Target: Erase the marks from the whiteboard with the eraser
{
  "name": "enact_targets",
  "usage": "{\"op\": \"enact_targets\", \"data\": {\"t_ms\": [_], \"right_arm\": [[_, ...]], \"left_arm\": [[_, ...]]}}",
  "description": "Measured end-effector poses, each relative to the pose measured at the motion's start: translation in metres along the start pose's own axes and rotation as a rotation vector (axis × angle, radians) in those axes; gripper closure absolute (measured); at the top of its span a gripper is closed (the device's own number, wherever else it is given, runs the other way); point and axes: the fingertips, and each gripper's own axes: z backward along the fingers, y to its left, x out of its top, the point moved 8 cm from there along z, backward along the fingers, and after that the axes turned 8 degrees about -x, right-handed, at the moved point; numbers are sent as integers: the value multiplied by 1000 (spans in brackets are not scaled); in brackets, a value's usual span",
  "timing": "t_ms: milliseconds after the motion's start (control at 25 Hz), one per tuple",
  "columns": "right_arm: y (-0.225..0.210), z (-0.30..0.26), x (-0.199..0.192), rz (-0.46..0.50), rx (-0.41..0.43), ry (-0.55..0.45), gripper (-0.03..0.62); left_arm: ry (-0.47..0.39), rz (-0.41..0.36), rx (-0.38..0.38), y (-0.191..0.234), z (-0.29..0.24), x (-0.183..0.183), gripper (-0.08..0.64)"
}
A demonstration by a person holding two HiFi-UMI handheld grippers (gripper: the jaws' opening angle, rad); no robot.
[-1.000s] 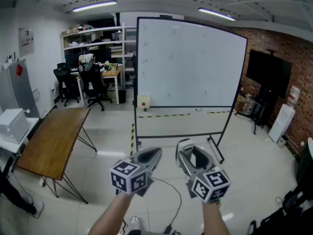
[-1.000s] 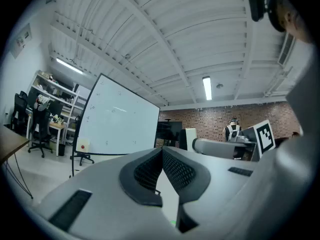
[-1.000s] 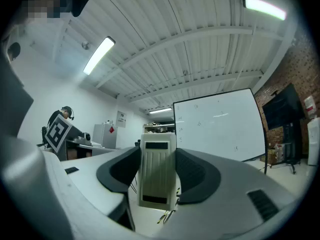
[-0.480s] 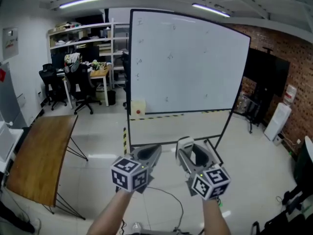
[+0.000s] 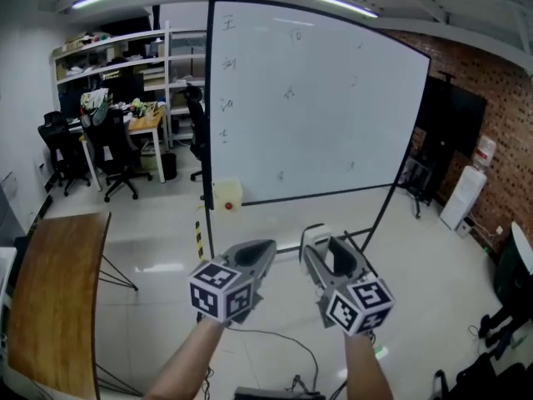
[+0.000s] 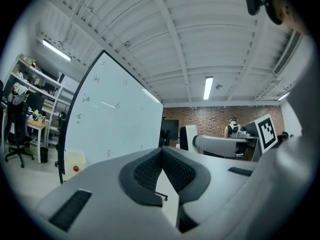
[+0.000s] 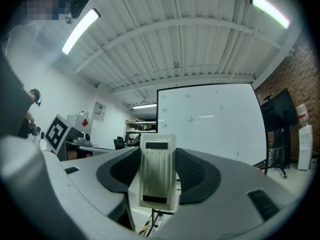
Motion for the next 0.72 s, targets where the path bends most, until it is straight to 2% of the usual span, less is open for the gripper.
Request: {"op": "enact_targets", "data": {"t_ms": [240,480,720], "right_arm": [[-31,-63,-13,-17,-28,7,359],[-66,-140,-27,-34,17,0,359],[-126,-220,-29,-49,69,4,359]], "left_arm": [[20,15,-1,56,-40,-9,557],[21,-7,43,114,-86,-7,557],[22,-8,99,168,-156,-3,557]]}}
